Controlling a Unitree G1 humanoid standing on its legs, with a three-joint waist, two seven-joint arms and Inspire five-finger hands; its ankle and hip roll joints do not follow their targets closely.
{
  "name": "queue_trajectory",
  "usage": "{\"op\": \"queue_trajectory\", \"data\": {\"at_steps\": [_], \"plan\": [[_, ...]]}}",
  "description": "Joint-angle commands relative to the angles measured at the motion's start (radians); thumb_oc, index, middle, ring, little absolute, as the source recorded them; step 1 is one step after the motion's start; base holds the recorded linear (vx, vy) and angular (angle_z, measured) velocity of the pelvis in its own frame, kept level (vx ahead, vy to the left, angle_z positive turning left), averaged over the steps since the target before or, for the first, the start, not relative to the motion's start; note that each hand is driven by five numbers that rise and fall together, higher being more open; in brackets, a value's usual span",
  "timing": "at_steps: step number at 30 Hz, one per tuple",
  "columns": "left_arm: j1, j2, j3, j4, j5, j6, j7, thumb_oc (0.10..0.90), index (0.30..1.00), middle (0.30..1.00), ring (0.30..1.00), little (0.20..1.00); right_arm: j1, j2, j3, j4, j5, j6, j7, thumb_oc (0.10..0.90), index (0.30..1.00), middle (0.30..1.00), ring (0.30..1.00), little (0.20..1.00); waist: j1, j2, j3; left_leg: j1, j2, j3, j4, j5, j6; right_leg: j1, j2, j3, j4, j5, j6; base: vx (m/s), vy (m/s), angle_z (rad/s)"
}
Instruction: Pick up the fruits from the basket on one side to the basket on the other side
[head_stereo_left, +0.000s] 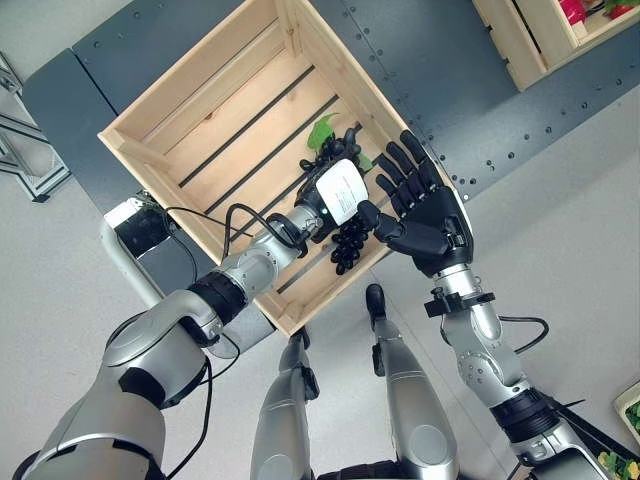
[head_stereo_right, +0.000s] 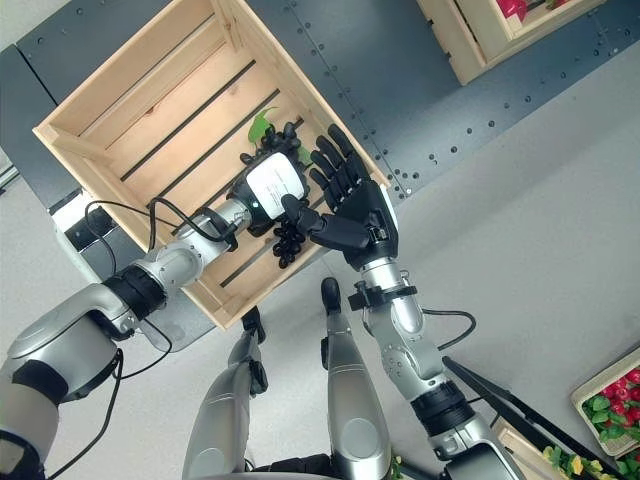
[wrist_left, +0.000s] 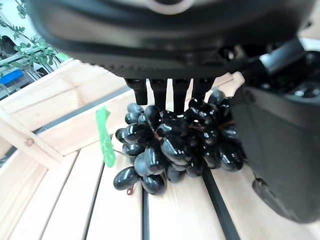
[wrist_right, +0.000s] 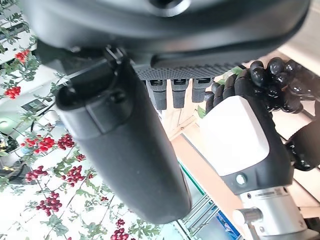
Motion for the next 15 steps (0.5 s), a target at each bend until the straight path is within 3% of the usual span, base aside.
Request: {"op": "queue_trajectory", "data": {"at_steps": [1,2,3,5,6,15], "plan": [[-0.06,0.009,0.048,0.087,0.046,0.067,-0.002,0.8,0.9,0.9,0.9,0.9,-0.036,0.039,-0.04,-0.103,-0.025,-0.138,0.014,0.8,0.9,0.9,0.9,0.9,-0.028,-0.073,-0.011,-0.072,0.038,0.026,0.134,-0.047,-0.055,0.023,0.03,-0.011,-0.049,0.073,-0.023,0.0,0.0,0.0],[-0.06,0.007,0.048,0.091,0.046,0.068,-0.001,0.8,0.9,0.9,0.9,0.9,-0.035,0.039,-0.04,-0.102,-0.025,-0.139,0.015,0.8,0.9,0.9,0.9,0.9,-0.028,-0.073,-0.011,-0.072,0.038,0.027,0.133,-0.047,-0.055,0.023,0.03,-0.011,-0.05,0.073,-0.023,0.0,0.0,0.0],[-0.059,0.005,0.048,0.094,0.044,0.071,-0.008,0.596,0.594,0.594,0.594,0.594,-0.033,0.038,-0.041,-0.1,-0.021,-0.138,0.019,0.8,0.9,0.9,0.9,0.9,-0.03,-0.072,-0.011,-0.073,0.04,0.028,0.135,-0.046,-0.056,0.021,0.03,-0.01,-0.049,0.074,-0.022,0.0,0.0,0.0],[-0.058,0.005,0.048,0.096,0.045,0.073,-0.008,0.488,0.432,0.432,0.432,0.432,-0.029,0.036,-0.042,-0.1,-0.016,-0.14,0.028,0.8,0.9,0.9,0.9,0.9,-0.033,-0.072,-0.011,-0.078,0.04,0.029,0.139,-0.047,-0.058,0.018,0.029,-0.01,-0.047,0.074,-0.022,0.0,0.0,0.0],[-0.056,0.004,0.051,0.098,0.047,0.073,-0.004,0.4,0.3,0.3,0.3,0.3,-0.026,0.036,-0.044,-0.097,-0.013,-0.145,0.039,0.8,0.9,0.9,0.9,0.9,-0.033,-0.072,-0.011,-0.078,0.04,0.03,0.138,-0.048,-0.057,0.017,0.028,-0.011,-0.049,0.074,-0.022,0.0,0.0,0.0],[-0.052,0.009,0.061,0.116,0.023,0.08,0.033,0.4,0.3,0.3,0.3,0.3,-0.012,0.032,-0.052,-0.104,-0.013,-0.141,0.057,0.8,0.9,0.9,0.9,0.9,-0.032,-0.07,-0.011,-0.069,0.04,0.035,0.132,-0.048,-0.054,0.022,0.025,-0.016,-0.044,0.07,-0.021,0.0,0.007,-0.01]]}}
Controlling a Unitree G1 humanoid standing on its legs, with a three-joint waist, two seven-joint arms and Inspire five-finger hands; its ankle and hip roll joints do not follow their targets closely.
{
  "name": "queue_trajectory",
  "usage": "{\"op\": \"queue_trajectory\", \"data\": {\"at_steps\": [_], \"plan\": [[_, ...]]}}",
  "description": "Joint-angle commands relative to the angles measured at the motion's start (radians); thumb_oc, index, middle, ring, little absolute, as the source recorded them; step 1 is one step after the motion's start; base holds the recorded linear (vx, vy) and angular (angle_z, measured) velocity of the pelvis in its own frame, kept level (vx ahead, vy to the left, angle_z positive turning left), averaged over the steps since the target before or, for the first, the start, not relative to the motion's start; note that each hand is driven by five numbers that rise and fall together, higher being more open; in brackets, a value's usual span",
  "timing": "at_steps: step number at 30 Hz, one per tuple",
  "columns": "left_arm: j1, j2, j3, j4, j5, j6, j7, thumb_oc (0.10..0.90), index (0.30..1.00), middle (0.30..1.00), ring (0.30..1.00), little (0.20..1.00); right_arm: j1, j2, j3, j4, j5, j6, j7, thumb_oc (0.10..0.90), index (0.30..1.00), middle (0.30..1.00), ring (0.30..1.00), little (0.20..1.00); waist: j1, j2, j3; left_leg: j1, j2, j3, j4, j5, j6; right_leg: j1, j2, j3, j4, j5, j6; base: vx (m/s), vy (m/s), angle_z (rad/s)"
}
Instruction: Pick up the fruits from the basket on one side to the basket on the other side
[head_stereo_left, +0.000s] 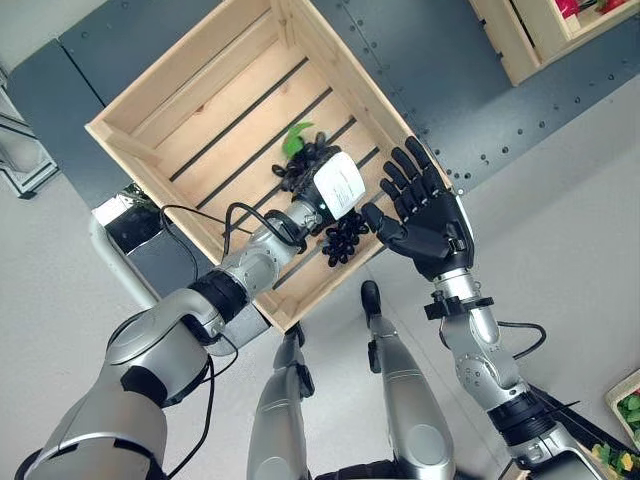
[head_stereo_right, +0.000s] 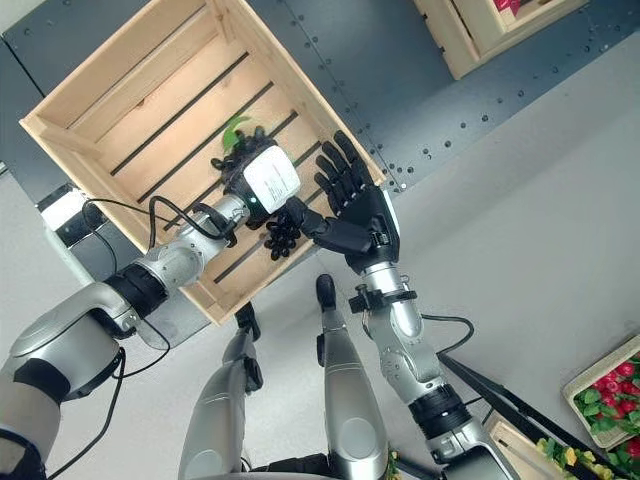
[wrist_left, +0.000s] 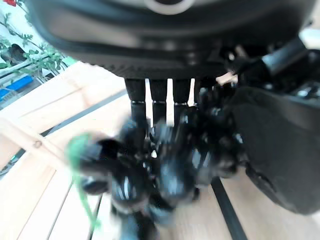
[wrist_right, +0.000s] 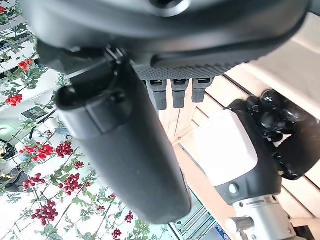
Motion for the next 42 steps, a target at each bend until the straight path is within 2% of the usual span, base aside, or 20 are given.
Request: {"op": "queue_trajectory", "data": {"at_steps": [1,8,12,14,17,23,28,33,35,38,42], "plan": [[-0.045,0.011,0.061,0.088,-0.004,0.04,0.036,0.4,0.3,0.3,0.3,0.3,-0.031,0.022,-0.048,-0.127,-0.015,-0.125,0.053,0.8,0.9,0.9,0.9,0.9,-0.032,-0.045,-0.01,-0.045,0.042,0.028,0.117,-0.047,-0.056,0.051,0.029,-0.024,-0.061,0.068,-0.023,0.0,0.0,0.0],[-0.038,0.042,0.075,0.09,-0.114,0.005,0.147,0.4,0.3,0.3,0.3,0.3,-0.022,0.014,-0.051,-0.136,-0.011,-0.126,0.063,0.8,0.9,0.9,0.9,0.9,-0.026,-0.047,-0.01,-0.014,0.041,0.031,0.099,-0.049,-0.054,0.077,0.031,-0.027,-0.072,0.065,-0.022,0.0,0.005,0.0],[-0.028,0.088,0.096,0.079,-0.236,-0.043,0.24,0.4,0.3,0.3,0.3,0.3,-0.013,-0.004,-0.05,-0.145,0.001,-0.123,0.073,0.8,0.9,0.9,0.9,0.9,-0.018,-0.041,-0.01,0.026,0.04,0.032,0.086,-0.051,-0.052,0.112,0.034,-0.028,-0.077,0.057,-0.023,-0.02,0.047,-0.01],[-0.021,0.1,0.107,0.073,-0.253,-0.061,0.266,0.4,0.3,0.3,0.3,0.3,-0.007,-0.008,-0.056,-0.146,0.006,-0.122,0.083,0.8,0.9,0.9,0.9,0.9,-0.015,-0.038,-0.01,0.035,0.04,0.033,0.085,-0.052,-0.051,0.121,0.034,-0.029,-0.077,0.055,-0.024,-0.01,0.037,0.0],[0.018,0.14,0.141,0.027,-0.311,-0.1,0.303,0.4,0.3,0.3,0.3,0.3,0.02,-0.02,-0.078,-0.151,0.029,-0.125,0.12,0.8,0.9,0.9,0.9,0.9,-0.005,-0.03,-0.01,0.063,0.034,0.024,0.078,-0.057,-0.047,0.15,0.033,-0.031,-0.081,0.05,-0.025,0.0,0.034,-0.01],[0.117,0.221,0.211,-0.096,-0.433,-0.13,0.35,0.4,0.3,0.3,0.3,0.3,0.053,-0.051,-0.09,-0.2,0.048,-0.106,0.127,0.8,0.9,0.9,0.9,0.9,0.022,-0.011,-0.01,0.133,0.022,0.008,0.036,-0.059,-0.041,0.217,0.028,-0.036,-0.112,0.044,-0.025,0.0,0.04,0.01],[0.228,0.274,0.286,-0.221,-0.497,-0.151,0.394,0.4,0.3,0.3,0.3,0.3,0.075,-0.074,-0.103,-0.217,0.061,-0.108,0.124,0.8,0.9,0.9,0.9,0.9,0.053,0.007,-0.041,0.176,0.007,-0.011,-0.013,-0.055,-0.033,0.258,0.015,-0.053,-0.143,0.043,-0.022,0.02,0.031,0.07],[0.359,0.304,0.41,-0.337,-0.591,-0.174,0.558,0.4,0.3,0.3,0.3,0.3,0.1,-0.081,-0.109,-0.237,0.061,-0.112,0.11,0.8,0.9,0.9,0.9,0.9,0.09,0.019,-0.094,0.235,-0.008,-0.034,-0.07,-0.055,-0.026,0.313,0.001,-0.069,-0.184,0.043,-0.016,0.03,0.006,0.15],[0.415,0.294,0.481,-0.372,-0.62,-0.207,0.616,0.4,0.3,0.3,0.3,0.3,0.114,-0.077,-0.116,-0.245,0.056,-0.107,0.11,0.8,0.9,0.9,0.9,0.9,0.104,0.02,-0.12,0.256,-0.013,-0.044,-0.088,-0.055,-0.024,0.334,-0.002,-0.075,-0.198,0.042,-0.014,0.04,-0.014,0.11],[0.499,0.261,0.563,-0.418,-0.63,-0.231,0.625,0.4,0.3,0.3,0.3,0.3,0.129,-0.069,-0.12,-0.254,0.019,-0.084,0.108,0.8,0.9,0.9,0.9,0.9,0.117,0.024,-0.161,0.29,-0.018,-0.057,-0.119,-0.052,-0.023,0.367,-0.006,-0.08,-0.22,0.042,-0.01,0.06,-0.009,0.21],[0.562,0.257,0.604,-0.48,-0.595,-0.225,0.587,0.4,0.3,0.3,0.3,0.3,0.143,-0.084,-0.125,-0.269,-0.032,-0.03,0.104,0.8,0.9,0.9,0.9,0.9,0.127,0.025,-0.204,0.309,-0.021,-0.074,-0.126,-0.057,-0.025,0.399,-0.01,-0.084,-0.246,0.048,-0.007,0.05,-0.021,0.14]]}}
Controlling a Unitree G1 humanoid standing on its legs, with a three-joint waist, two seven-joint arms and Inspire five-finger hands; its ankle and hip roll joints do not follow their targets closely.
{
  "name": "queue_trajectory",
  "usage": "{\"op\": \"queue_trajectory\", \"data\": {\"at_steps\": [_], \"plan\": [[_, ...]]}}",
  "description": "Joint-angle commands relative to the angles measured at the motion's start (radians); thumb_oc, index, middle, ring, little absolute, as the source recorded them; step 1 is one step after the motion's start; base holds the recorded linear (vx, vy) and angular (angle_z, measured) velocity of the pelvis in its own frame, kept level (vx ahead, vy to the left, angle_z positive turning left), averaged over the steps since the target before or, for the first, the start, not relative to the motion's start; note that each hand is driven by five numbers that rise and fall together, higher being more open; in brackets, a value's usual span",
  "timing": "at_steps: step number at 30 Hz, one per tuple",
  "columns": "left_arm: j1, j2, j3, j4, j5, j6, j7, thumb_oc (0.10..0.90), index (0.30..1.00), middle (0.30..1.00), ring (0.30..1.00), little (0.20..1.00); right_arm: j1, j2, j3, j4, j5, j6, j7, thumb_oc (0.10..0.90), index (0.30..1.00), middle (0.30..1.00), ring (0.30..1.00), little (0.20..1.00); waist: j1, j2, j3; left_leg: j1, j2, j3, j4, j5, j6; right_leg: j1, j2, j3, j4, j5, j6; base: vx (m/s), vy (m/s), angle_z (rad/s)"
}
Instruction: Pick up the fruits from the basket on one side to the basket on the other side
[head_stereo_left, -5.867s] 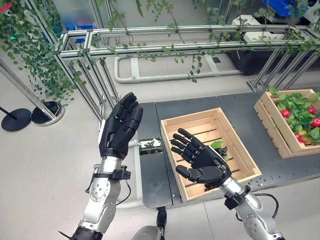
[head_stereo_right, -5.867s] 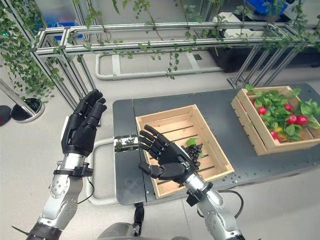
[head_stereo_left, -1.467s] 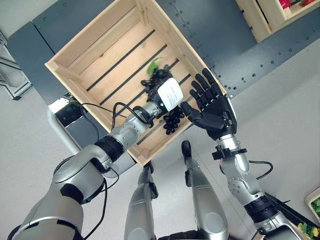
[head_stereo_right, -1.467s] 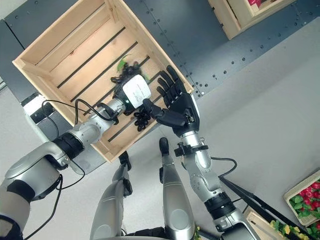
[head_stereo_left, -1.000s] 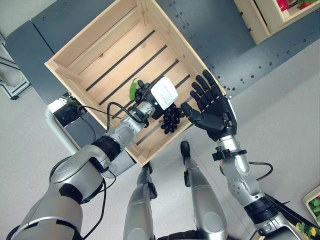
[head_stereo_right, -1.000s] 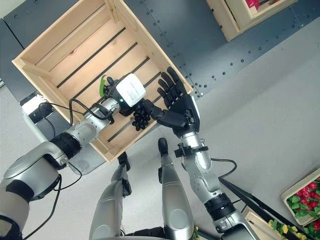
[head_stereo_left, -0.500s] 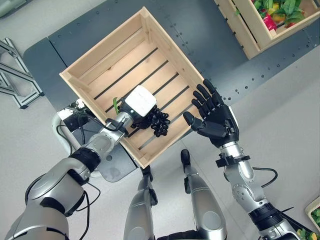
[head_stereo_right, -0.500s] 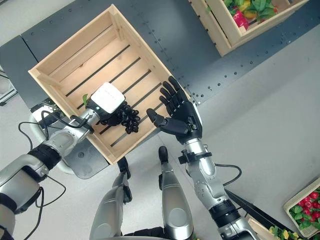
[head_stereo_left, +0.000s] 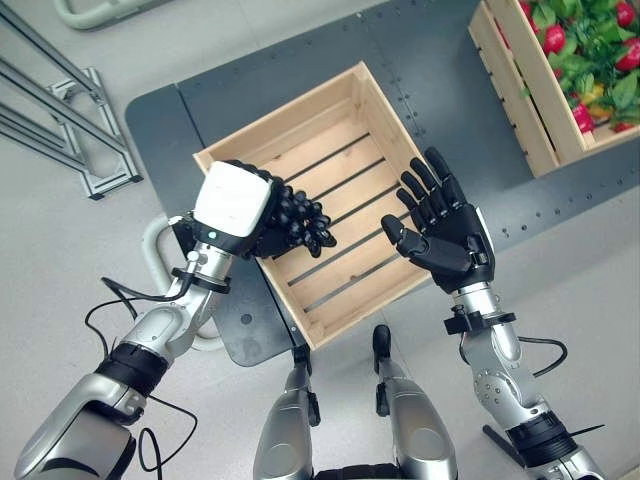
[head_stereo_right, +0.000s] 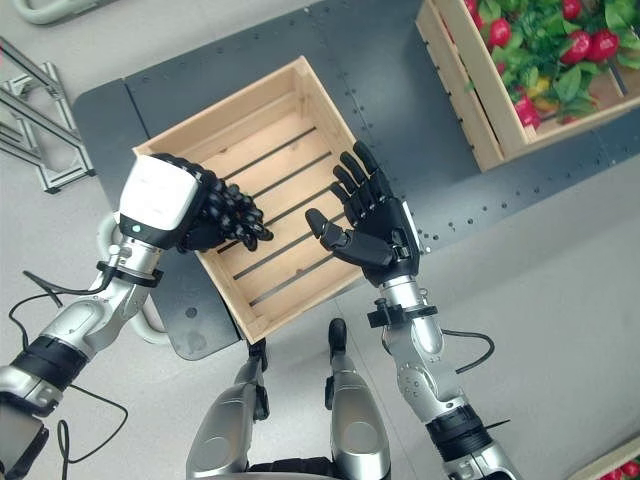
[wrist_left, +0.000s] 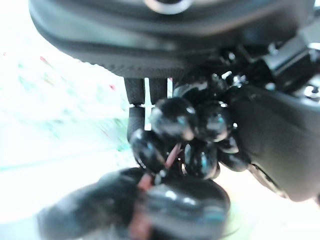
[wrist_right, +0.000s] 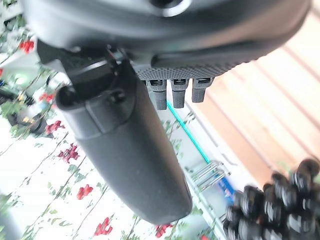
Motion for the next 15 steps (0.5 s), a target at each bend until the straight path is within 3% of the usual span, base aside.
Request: {"op": "queue_trajectory", "data": {"at_steps": [1,2,3,6,10,15], "plan": [[0.0,-0.002,0.057,-0.085,0.022,-0.019,0.057,0.4,0.3,0.3,0.3,0.3,0.034,-0.042,-0.038,-0.149,-0.086,-0.011,0.054,0.8,0.9,0.9,0.9,0.9,-0.013,0.008,-0.212,0.008,-0.015,-0.011,0.001,-0.075,-0.016,-0.006,-0.013,0.006,-0.002,0.016,-0.01,0.04,-0.022,0.14],[0.003,0.006,0.059,-0.097,0.029,-0.019,0.044,0.4,0.3,0.3,0.3,0.3,0.033,-0.051,-0.041,-0.151,-0.088,0.007,0.06,0.8,0.9,0.9,0.9,0.9,-0.011,0.007,-0.219,0.011,-0.015,-0.016,0.001,-0.077,-0.016,-0.001,-0.014,0.006,-0.006,0.017,-0.009,0.06,-0.038,0.18],[0.008,0.027,0.065,-0.13,0.065,-0.024,0.019,0.4,0.3,0.3,0.3,0.3,0.025,-0.078,-0.044,-0.156,-0.082,0.075,0.089,0.8,0.9,0.9,0.9,0.9,-0.009,0.004,-0.237,0.021,-0.013,-0.019,0.001,-0.08,-0.018,0.014,-0.016,0.001,-0.017,0.022,-0.007,0.05,-0.03,0.11],[0.004,0.082,0.063,-0.181,0.146,-0.024,-0.021,0.4,0.3,0.3,0.3,0.3,0.021,-0.127,-0.041,-0.15,-0.034,0.15,0.139,0.8,0.9,0.9,0.9,0.9,-0.005,0.001,-0.271,0.04,-0.008,-0.024,0.001,-0.086,-0.022,0.037,-0.02,-0.008,-0.032,0.029,-0.003,0.06,-0.03,0.03],[-0.037,0.141,0.026,-0.221,0.239,-0.016,-0.068,0.4,0.3,0.3,0.3,0.3,0.007,-0.161,-0.028,-0.127,0.056,0.22,0.193,0.8,0.9,0.9,0.9,0.9,0.001,0.0,-0.309,0.054,-0.004,-0.033,0.001,-0.088,-0.027,0.054,-0.028,-0.023,-0.032,0.027,0.004,0.05,-0.028,-0.01],[-0.072,0.176,-0.01,-0.296,0.308,-0.068,-0.145,0.4,0.3,0.3,0.3,0.3,0.004,-0.182,0.006,-0.138,0.066,0.336,0.21,0.8,0.9,0.9,0.9,0.9,0.01,0.0,-0.371,0.076,0.002,-0.043,0.001,-0.09,-0.031,0.076,-0.039,-0.044,-0.032,0.024,0.012,0.07,-0.019,0.03]]}}
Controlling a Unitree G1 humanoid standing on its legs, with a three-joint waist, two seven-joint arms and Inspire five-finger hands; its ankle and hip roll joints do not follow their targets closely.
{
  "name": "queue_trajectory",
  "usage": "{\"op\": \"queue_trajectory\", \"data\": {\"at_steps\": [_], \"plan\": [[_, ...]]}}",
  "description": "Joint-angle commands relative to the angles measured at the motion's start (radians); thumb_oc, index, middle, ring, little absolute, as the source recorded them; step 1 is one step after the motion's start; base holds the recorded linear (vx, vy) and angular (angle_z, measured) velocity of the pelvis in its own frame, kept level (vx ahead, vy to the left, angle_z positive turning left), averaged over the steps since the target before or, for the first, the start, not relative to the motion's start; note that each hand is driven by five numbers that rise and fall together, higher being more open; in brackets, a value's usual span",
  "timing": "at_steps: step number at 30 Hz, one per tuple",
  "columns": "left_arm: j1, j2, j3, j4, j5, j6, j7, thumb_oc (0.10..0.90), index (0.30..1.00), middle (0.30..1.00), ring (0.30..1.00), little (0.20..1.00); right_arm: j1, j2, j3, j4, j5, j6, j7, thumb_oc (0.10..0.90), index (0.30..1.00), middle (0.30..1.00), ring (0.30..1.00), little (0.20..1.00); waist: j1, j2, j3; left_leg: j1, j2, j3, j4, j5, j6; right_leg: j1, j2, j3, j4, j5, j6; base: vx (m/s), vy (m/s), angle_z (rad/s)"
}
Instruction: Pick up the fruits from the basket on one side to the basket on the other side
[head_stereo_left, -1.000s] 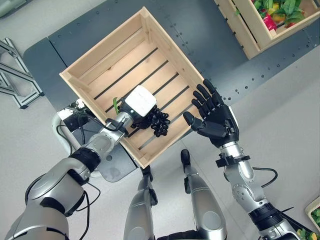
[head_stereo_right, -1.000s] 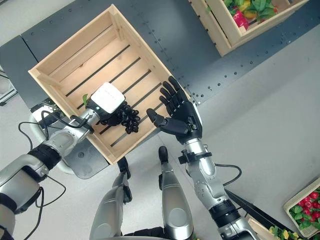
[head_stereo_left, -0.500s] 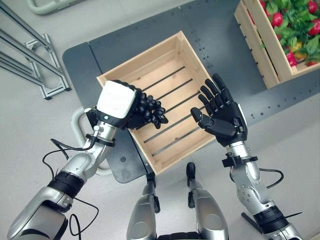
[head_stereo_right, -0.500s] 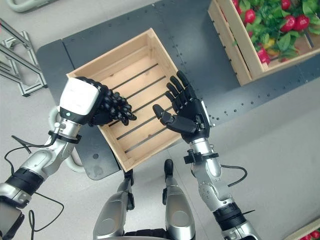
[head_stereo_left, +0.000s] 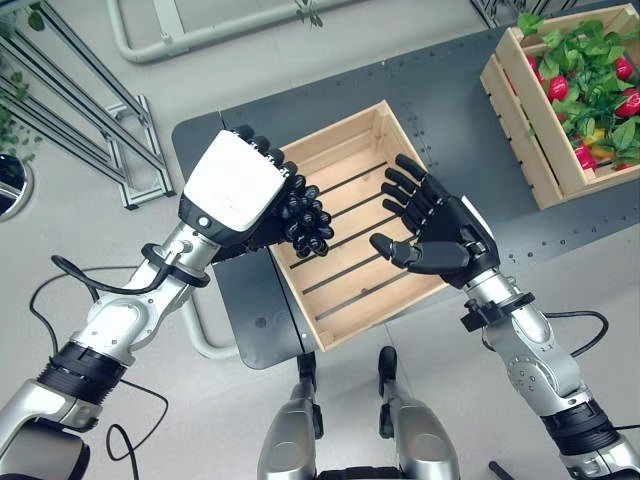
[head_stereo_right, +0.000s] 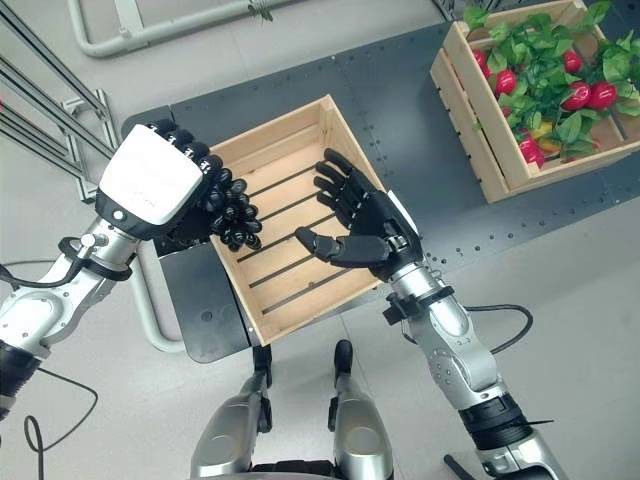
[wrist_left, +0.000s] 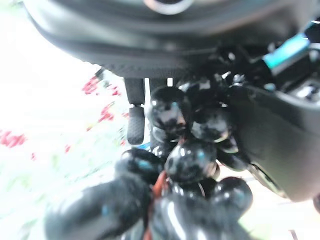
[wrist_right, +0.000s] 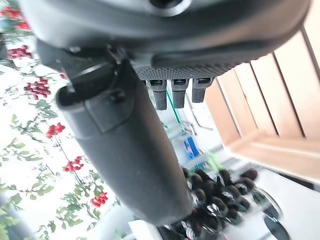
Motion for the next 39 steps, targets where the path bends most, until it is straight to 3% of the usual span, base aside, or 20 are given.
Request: {"op": "queue_trajectory", "data": {"at_steps": [1,12,14,18,28,38,39], "plan": [[-0.026,-0.038,-0.015,-0.038,0.024,-0.021,0.006,0.4,0.3,0.3,0.3,0.3,0.047,-0.004,0.048,-0.07,0.049,0.014,0.082,0.8,0.9,0.9,0.9,0.9,0.0,-0.013,-0.36,0.002,-0.004,-0.015,0.001,-0.088,-0.029,-0.027,-0.043,-0.015,-0.001,0.005,0.017,0.07,-0.004,0.08],[-0.071,-0.118,-0.06,-0.132,0.153,-0.157,-0.072,0.4,0.3,0.3,0.3,0.3,0.02,0.063,0.143,-0.033,0.073,0.088,0.014,0.8,0.9,0.9,0.9,0.9,0.013,-0.012,-0.445,0.041,-0.001,-0.016,0.001,-0.104,-0.026,-0.002,-0.053,-0.011,-0.001,0.0,0.03,0.05,0.0,0.01],[-0.071,-0.136,-0.062,-0.163,0.203,-0.219,-0.094,0.4,0.3,0.3,0.3,0.3,0.022,0.082,0.157,-0.033,0.092,0.096,-0.007,0.8,0.9,0.9,0.9,0.9,0.015,-0.012,-0.456,0.048,0.002,-0.013,0.001,-0.107,-0.026,0.002,-0.055,-0.011,-0.001,-0.001,0.032,0.0,0.0,0.0],[-0.079,-0.153,-0.075,-0.187,0.267,-0.276,-0.112,0.4,0.3,0.3,0.3,0.3,0.015,0.102,0.173,-0.029,0.116,0.098,-0.019,0.8,0.9,0.9,0.9,0.9,0.014,-0.011,-0.467,0.055,0.004,-0.009,0.001,-0.111,-0.024,0.006,-0.054,-0.008,-0.001,-0.005,0.032,0.0,0.0,0.0],[-0.087,-0.171,-0.085,-0.24,0.311,-0.319,-0.127,0.4,0.3,0.3,0.3,0.3,0.013,0.126,0.219,-0.042,0.218,0.088,-0.03,0.8,0.9,0.9,0.9,0.9,0.021,-0.009,-0.489,0.064,0.006,-0.007,0.001,-0.119,-0.022,0.013,-0.054,-0.008,-0.001,-0.008,0.036,0.0,0.0,0.0],[-0.075,-0.146,-0.074,-0.258,0.284,-0.335,-0.096,0.4,0.3,0.3,0.3,0.3,0.035,0.141,0.232,-0.057,0.37,0.14,0.047,0.8,0.9,0.9,0.9,0.9,0.024,-0.011,-0.501,0.066,0.009,0.001,0.001,-0.123,-0.021,0.013,-0.055,-0.006,-0.001,-0.007,0.039,0.0,0.0,0.0],[-0.074,-0.139,-0.072,-0.256,0.282,-0.338,-0.074,0.4,0.3,0.3,0.3,0.3,0.044,0.144,0.237,-0.047,0.374,0.129,0.031,0.569,0.554,0.554,0.554,0.554,0.025,-0.011,-0.503,0.068,0.009,0.001,0.001,-0.124,-0.02,0.014,-0.055,-0.006,-0.001,-0.008,0.038,0.0,0.0,0.0]]}}
